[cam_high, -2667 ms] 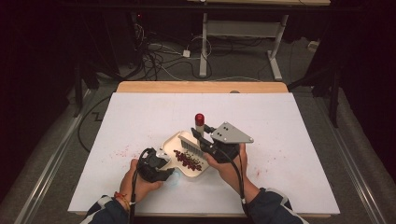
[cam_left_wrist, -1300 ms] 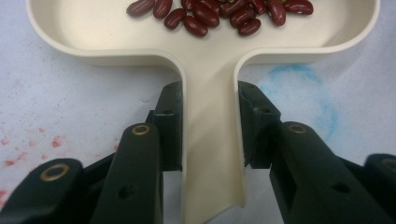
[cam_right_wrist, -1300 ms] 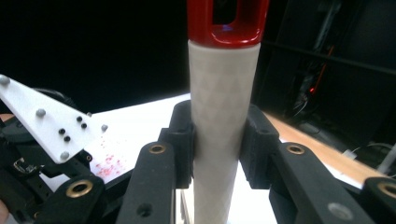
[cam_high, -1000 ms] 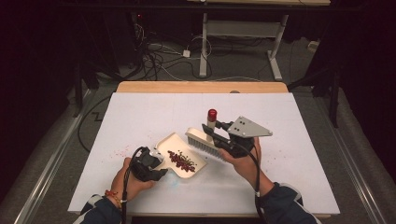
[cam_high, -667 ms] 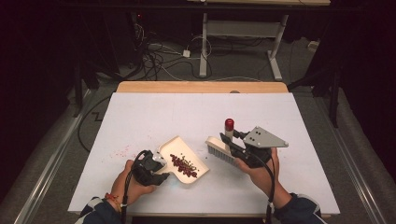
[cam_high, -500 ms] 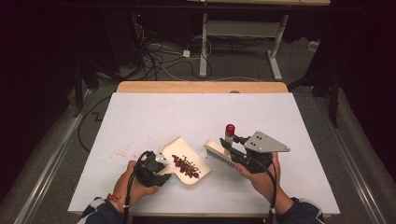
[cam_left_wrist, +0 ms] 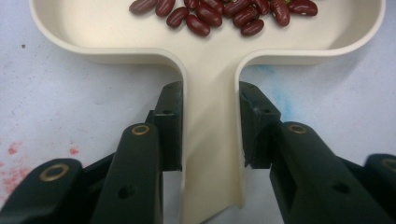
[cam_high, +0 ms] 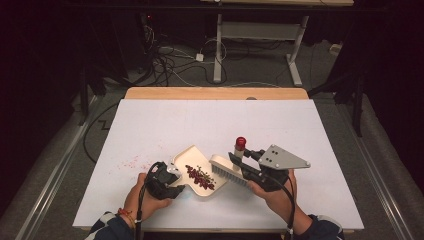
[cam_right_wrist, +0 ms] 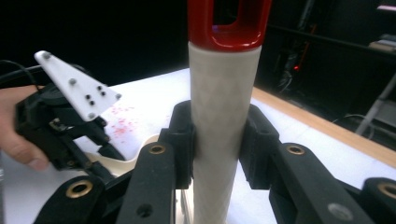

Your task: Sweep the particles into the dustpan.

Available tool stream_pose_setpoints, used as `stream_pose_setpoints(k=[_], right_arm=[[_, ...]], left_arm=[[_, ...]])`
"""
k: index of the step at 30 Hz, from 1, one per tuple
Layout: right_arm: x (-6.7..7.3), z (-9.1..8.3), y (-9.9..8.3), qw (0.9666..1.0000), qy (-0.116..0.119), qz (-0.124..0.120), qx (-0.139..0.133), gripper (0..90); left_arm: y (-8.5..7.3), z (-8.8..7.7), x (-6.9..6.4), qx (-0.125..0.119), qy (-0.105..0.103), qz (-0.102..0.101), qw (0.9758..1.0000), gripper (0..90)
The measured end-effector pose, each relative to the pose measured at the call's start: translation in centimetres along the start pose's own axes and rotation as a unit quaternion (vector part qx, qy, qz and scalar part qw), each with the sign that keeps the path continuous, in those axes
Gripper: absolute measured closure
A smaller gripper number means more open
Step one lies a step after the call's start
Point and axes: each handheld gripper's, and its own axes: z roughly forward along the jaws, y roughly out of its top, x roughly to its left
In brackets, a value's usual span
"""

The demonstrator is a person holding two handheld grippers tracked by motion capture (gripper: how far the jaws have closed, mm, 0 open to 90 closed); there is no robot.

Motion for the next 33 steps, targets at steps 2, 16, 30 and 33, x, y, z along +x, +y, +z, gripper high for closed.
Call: stream_pose_setpoints(k=[2, 16, 30, 33], right_arm=[[-0.3, -0.1, 0.0, 1.0, -0.006, -0.001, -0.002, 69.8], [-0.1, 4.2, 0.3, 0.9989, -0.024, -0.032, -0.023, 69.8], [4.0, 7.1, 1.1, 0.9991, 0.021, -0.037, -0.004, 69.8], [3.8, 6.8, 1.2, 0.9991, 0.018, -0.037, -0.009, 69.8]], left_arm=[[0.0, 0.0, 0.1, -0.005, -0.001, -0.005, 1.0, 63.9], [0.7, 0.7, -0.3, -0.017, 0.004, -0.025, 0.9995, 64.0], [0.5, 0.6, -0.6, -0.026, 0.017, -0.041, 0.9987, 64.0], [0.3, 0.5, -0.3, -0.027, 0.014, -0.045, 0.9985, 63.9]])
